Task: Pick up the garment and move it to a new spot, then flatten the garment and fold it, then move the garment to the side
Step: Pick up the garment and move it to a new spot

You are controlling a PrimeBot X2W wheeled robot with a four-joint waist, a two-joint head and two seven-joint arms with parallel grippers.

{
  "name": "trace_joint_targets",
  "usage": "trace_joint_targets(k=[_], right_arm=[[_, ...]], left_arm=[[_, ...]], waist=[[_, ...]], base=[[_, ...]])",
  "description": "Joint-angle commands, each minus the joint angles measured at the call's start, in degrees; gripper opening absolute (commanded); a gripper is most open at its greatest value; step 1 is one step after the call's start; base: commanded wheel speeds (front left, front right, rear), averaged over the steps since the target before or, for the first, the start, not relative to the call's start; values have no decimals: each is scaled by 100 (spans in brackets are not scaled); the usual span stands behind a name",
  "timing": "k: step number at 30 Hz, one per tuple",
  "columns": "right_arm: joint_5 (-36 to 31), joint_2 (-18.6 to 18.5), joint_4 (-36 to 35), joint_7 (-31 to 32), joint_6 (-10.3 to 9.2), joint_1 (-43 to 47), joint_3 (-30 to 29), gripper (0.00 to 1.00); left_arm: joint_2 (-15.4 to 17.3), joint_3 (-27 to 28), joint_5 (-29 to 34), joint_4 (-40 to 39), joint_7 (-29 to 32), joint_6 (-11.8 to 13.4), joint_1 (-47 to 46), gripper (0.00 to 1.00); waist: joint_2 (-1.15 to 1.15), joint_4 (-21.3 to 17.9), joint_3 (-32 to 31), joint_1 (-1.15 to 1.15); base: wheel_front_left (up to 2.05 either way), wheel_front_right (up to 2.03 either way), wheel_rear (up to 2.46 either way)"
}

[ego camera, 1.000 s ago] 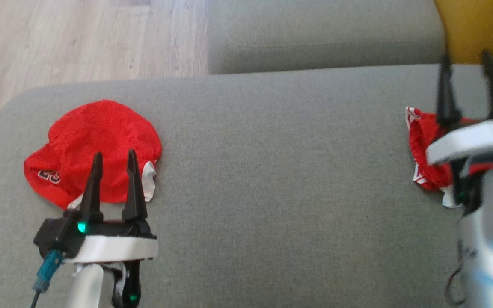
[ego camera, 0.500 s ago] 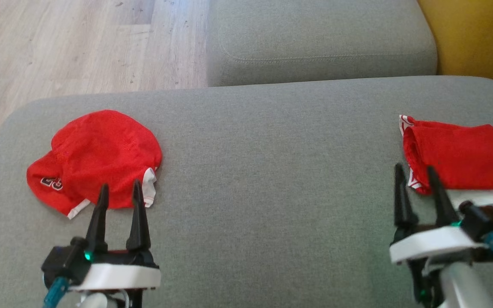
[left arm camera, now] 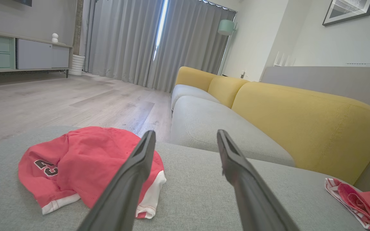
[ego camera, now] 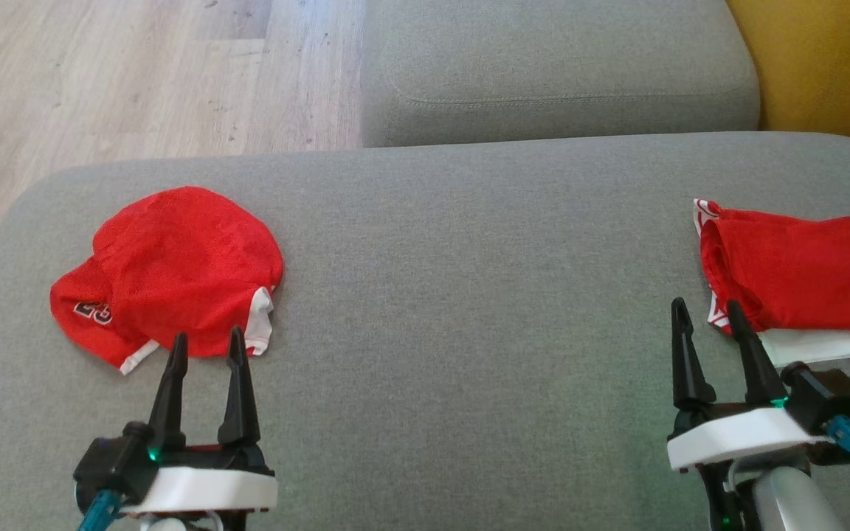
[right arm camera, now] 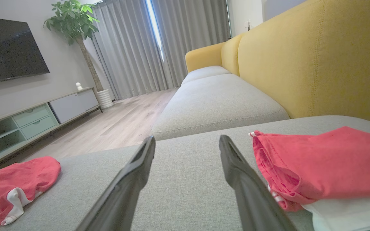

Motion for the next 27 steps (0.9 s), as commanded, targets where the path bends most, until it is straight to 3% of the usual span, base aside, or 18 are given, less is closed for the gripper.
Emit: trace_joint_targets(k=[1, 14, 27], right_arm=[[36, -20, -224, -77, -5, -125, 156, 100], [102, -19, -300, -78, -5, -104, 249, 100], [222, -19, -284, -78, -5, 19, 747, 100]], left_arm=[[36, 130, 29, -191, -29, 21, -214, 100], [36, 134, 37, -129, -29, 16, -244, 100], [36, 268, 137, -91, -29, 27, -215, 100]], waist=[[0, 0, 2, 0], [0, 41, -13, 0], [0, 714, -146, 0]], base=[[0, 0, 0], [0, 0, 0], [0, 0, 0]])
